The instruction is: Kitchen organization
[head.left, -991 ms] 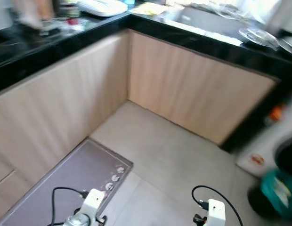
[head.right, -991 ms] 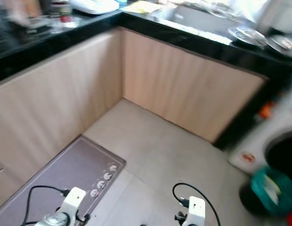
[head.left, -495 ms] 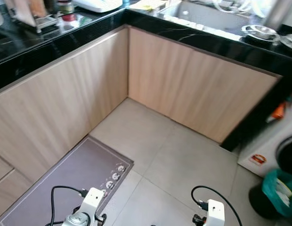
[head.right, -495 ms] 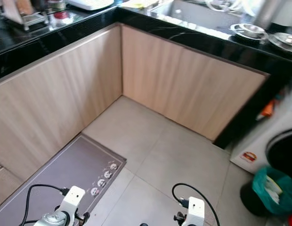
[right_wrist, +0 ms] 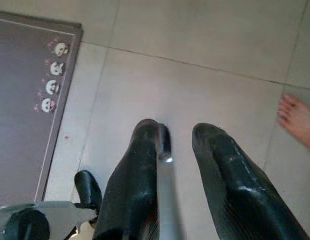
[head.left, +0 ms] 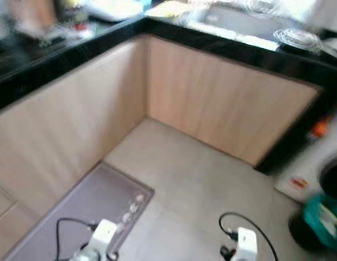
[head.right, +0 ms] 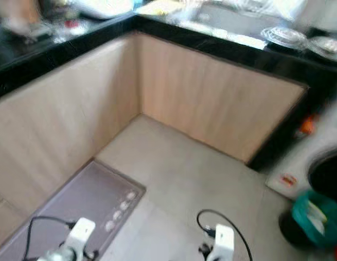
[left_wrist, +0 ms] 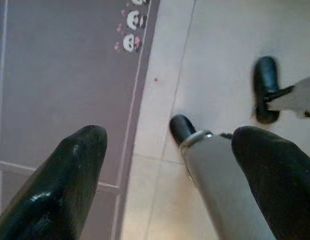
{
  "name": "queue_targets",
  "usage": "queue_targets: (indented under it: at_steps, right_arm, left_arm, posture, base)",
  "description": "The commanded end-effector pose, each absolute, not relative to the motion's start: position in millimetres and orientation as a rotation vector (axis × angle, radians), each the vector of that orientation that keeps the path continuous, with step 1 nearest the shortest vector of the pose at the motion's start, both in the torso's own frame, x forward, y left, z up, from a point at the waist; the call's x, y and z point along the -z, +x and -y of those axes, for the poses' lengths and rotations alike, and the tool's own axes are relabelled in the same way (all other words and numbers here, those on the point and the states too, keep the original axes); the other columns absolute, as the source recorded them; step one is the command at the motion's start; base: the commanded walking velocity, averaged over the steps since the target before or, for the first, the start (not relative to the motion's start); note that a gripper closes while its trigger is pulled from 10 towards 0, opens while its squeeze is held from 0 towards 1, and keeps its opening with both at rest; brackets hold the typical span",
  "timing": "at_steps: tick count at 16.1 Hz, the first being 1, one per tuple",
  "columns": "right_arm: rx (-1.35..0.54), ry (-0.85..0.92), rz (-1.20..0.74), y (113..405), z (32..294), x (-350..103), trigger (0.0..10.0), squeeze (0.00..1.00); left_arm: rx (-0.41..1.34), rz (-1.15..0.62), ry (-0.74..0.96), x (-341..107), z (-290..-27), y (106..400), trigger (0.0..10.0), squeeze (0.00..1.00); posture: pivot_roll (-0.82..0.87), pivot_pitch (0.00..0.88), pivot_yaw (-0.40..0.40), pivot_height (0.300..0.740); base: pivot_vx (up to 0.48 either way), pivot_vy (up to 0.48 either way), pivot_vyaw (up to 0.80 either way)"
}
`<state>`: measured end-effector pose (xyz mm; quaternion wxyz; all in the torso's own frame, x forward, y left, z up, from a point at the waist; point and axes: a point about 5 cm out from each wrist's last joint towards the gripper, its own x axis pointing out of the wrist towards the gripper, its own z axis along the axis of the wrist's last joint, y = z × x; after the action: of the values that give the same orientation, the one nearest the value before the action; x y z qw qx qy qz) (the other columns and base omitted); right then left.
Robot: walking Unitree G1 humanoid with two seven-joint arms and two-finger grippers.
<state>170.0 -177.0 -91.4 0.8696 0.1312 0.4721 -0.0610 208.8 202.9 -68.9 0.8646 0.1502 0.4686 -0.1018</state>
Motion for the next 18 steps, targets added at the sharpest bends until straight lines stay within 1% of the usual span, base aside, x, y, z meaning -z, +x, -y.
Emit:
queue_targets:
  at_steps: [1, 4, 11, 18]
  right_arm:
    - [0.143, 0.261, -0.996, 168.3, 184.4, 91.5, 10.0, 0.0]
    - [0.165, 0.27, -0.984, 168.0, 184.6, 91.5, 10.0, 0.0]
    - [0.153, 0.249, -0.992, 166.8, 185.6, 91.9, 10.0, 0.0]
    - [0.162, 0.244, -0.986, 168.8, 186.8, 90.9, 10.0, 0.0]
  left_arm:
    - [0.242, -0.98, 0.308, 69.7, -193.6, 210.0, 10.0, 0.0]
    - [0.241, -0.982, 0.319, 69.9, -194.2, 209.5, 10.0, 0.0]
    - [0.249, -0.986, 0.328, 70.7, -193.4, 208.5, 10.0, 0.0]
    - [0.246, -0.985, 0.326, 69.9, -192.8, 210.1, 10.0, 0.0]
  posture:
    - [0.24, 0.116, -0.1, 0.74]
    - [0.24, 0.107, -0.097, 0.74]
    - [0.24, 0.084, -0.099, 0.74]
    - [0.24, 0.093, -0.097, 0.74]
  base:
    - [0.315, 0.0, -0.66]
    - [0.359, 0.0, 0.0]
    - [0.375, 0.0, 0.0]
    - [0.384, 0.0, 0.0]
